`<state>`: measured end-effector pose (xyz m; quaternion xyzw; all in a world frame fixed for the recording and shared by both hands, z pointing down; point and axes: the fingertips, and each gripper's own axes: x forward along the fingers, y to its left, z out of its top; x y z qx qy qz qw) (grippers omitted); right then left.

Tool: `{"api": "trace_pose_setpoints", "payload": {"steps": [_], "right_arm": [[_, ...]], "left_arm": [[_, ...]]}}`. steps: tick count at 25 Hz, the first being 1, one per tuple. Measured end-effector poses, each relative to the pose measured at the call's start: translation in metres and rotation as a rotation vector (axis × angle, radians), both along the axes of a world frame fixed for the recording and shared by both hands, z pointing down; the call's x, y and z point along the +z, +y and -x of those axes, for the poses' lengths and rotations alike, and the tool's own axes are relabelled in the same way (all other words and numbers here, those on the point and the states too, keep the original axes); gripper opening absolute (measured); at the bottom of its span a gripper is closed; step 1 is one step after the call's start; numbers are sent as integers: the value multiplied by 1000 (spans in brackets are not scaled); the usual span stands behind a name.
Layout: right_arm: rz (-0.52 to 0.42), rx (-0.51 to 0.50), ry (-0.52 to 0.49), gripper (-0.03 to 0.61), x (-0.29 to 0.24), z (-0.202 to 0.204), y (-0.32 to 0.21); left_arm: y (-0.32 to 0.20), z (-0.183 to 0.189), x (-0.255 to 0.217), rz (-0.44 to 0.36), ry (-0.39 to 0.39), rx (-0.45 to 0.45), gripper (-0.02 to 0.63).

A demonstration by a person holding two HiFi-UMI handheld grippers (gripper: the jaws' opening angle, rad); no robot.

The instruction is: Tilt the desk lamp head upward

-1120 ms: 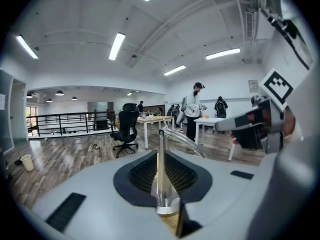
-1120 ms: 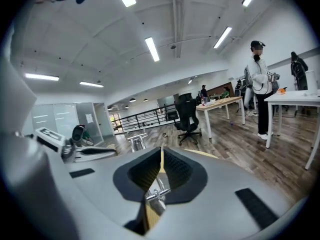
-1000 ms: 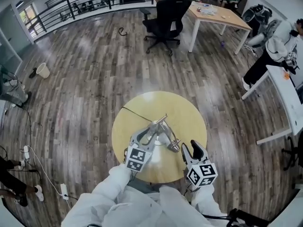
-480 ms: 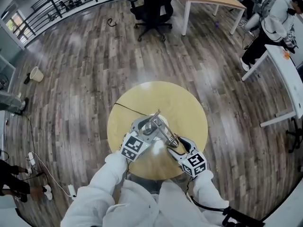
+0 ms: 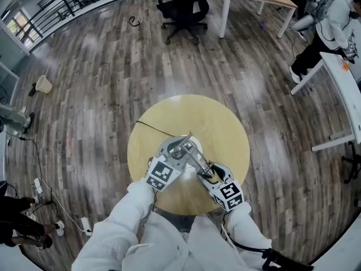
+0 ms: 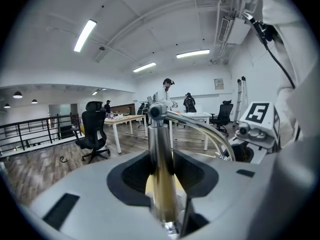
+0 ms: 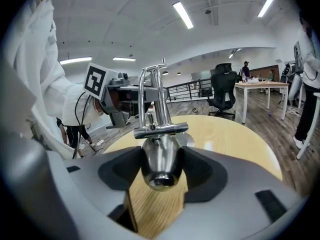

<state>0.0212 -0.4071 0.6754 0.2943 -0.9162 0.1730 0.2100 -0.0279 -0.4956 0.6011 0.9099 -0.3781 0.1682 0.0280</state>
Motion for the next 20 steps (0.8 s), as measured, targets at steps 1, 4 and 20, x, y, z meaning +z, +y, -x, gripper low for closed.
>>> {"api": "trace_pose_setpoints", "payload": {"steps": [1, 4, 20], "right_arm": [[0, 5, 4, 272, -2, -2, 1], [4, 16, 17, 270, -6, -7, 4], [36, 70, 89, 264, -44, -18, 28]], "left_arm": [[0, -1, 0, -2, -4, 4, 140], [0, -1, 1, 8, 4, 18, 138], [3, 4, 0, -10, -9, 47, 138]]}}
